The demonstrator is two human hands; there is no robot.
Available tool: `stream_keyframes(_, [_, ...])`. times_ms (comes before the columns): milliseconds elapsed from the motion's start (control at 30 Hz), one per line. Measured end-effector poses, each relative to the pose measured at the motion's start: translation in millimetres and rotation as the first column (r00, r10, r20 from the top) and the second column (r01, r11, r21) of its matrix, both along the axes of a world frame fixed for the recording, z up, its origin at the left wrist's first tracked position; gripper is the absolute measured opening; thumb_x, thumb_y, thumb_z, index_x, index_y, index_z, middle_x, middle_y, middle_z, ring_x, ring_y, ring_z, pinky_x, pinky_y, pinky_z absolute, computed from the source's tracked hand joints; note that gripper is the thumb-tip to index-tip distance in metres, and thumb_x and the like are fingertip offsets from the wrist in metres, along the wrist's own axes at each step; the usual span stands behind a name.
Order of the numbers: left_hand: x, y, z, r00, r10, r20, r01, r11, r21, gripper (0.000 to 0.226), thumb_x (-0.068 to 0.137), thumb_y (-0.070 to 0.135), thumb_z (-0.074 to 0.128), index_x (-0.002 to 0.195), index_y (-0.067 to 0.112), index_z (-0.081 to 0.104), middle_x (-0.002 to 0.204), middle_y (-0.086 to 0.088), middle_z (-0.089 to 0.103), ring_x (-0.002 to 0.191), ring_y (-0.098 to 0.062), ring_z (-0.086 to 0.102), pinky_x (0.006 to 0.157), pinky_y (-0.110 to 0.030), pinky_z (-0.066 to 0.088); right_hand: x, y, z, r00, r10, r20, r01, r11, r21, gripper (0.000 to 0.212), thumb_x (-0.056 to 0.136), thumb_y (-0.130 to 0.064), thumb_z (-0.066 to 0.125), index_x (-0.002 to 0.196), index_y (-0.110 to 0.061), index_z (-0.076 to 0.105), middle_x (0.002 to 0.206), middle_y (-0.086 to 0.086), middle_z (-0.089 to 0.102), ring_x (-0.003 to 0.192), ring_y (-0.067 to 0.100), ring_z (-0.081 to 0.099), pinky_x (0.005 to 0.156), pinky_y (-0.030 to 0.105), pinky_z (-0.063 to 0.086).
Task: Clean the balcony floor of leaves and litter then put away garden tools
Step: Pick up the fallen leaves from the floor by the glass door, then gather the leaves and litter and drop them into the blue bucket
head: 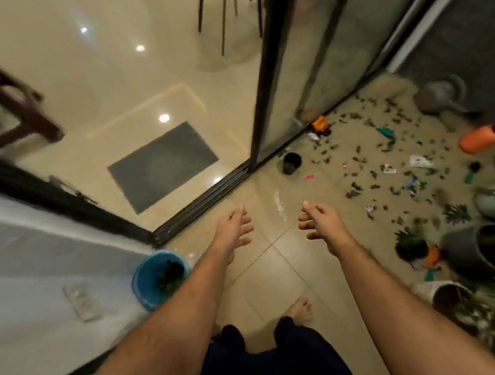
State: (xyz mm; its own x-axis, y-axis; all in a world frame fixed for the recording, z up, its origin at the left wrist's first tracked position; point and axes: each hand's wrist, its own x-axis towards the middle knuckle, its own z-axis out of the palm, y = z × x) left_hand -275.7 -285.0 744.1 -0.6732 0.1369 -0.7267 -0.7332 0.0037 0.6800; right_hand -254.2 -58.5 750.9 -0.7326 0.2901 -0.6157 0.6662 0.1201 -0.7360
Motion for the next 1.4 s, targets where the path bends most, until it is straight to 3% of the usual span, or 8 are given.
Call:
stream_keyframes(133, [-15.3,94.1,17.7,0.907,-0.362,-0.216,0.310,0.920,-0.242,0.022,0.100,0.039,0.052,0.095,0.020,0.063,0.098,-0.002,0.066,0.092,-0.018,0.064,0.069,-0.031,0.048,28.5,78.5,14.0,0.990,-0.132,-0.058,0.138,0.981,0.135,0.029,0.097,-0.035,0.060,0.085,-0.009,0.063,0.084,0.011,0.065,0.071,0.020,0.062,0.057,0.032,0.046])
stream_keyframes(200, [-19.2,140.6,22.1,0.800,-0.528,-0.284,0.421,0.832,-0.361,0.023,0.097,0.038,0.057,0.098,0.018,0.067,0.086,0.002,0.065,0.086,-0.018,0.062,0.072,-0.030,0.046,42.2,118.9,16.4,0.991,-0.122,-0.049,0.131,0.958,0.255,0.032,0.094,-0.037,0.063,0.085,-0.007,0.066,0.078,0.010,0.067,0.074,0.025,0.065,0.065,0.039,0.051])
stream_keyframes(300, [-26.4,209.3,25.8,0.657,-0.691,-0.300,0.507,0.701,-0.502,0.027,0.095,0.039,0.061,0.109,0.018,0.069,0.098,0.005,0.068,0.096,-0.015,0.062,0.086,-0.029,0.048,54.8,179.0,23.6,0.998,-0.062,-0.020,0.065,0.923,0.379,0.025,0.092,-0.039,0.065,0.086,-0.014,0.068,0.076,-0.001,0.065,0.077,0.019,0.062,0.068,0.032,0.045])
stream_keyframes(500, [-32.4,315.9,36.5,0.404,-0.860,-0.313,0.607,0.508,-0.611,0.039,0.096,0.037,0.060,0.129,0.016,0.061,0.124,0.002,0.064,0.112,-0.016,0.061,0.096,-0.032,0.049,62.3,271.3,22.6,0.997,-0.067,0.029,0.042,0.856,0.515,0.021,0.089,-0.043,0.064,0.089,-0.022,0.065,0.087,-0.005,0.064,0.081,0.016,0.060,0.067,0.031,0.048])
stream_keyframes(767, [-82.8,403.2,22.2,0.171,-0.954,-0.246,0.698,0.294,-0.653,0.039,0.097,0.039,0.058,0.127,0.015,0.062,0.127,-0.002,0.064,0.114,-0.016,0.060,0.099,-0.035,0.049,58.3,330.0,4.2,0.960,-0.280,0.027,0.237,0.857,0.457,0.019,0.087,-0.040,0.066,0.093,-0.022,0.067,0.091,-0.003,0.066,0.084,0.016,0.062,0.078,0.040,0.055])
stream_keyframes(967, [-120.6,470.6,21.3,-0.034,-0.974,-0.224,0.722,0.131,-0.679,0.039,0.098,0.040,0.056,0.129,0.017,0.062,0.128,0.004,0.064,0.116,-0.013,0.059,0.086,-0.021,0.032,48.5,359.1,3.5,0.880,-0.471,0.063,0.400,0.806,0.435,0.028,0.089,-0.043,0.065,0.104,-0.020,0.068,0.102,-0.001,0.068,0.093,0.015,0.062,0.084,0.037,0.054])
stream_keyframes(1133, [-132.9,528.3,9.8,-0.110,-0.971,-0.214,0.771,0.053,-0.635,0.037,0.098,0.037,0.058,0.126,0.015,0.063,0.127,-0.002,0.065,0.113,-0.016,0.060,0.087,-0.025,0.044,41.7,383.3,-2.4,0.821,-0.568,0.064,0.492,0.759,0.425,0.028,0.090,-0.042,0.065,0.103,-0.017,0.069,0.102,-0.002,0.066,0.094,0.016,0.060,0.077,0.029,0.047])
stream_keyframes(1400, [-135.3,623.4,-32.9,-0.082,-0.986,-0.143,0.791,0.023,-0.612,0.033,0.096,0.038,0.059,0.122,0.019,0.064,0.124,-0.002,0.066,0.105,-0.015,0.062,0.085,-0.026,0.044,41.3,474.3,-44.6,0.796,-0.598,0.093,0.548,0.778,0.307,0.025,0.089,-0.041,0.065,0.099,-0.018,0.069,0.101,-0.002,0.069,0.096,0.015,0.062,0.085,0.034,0.052])
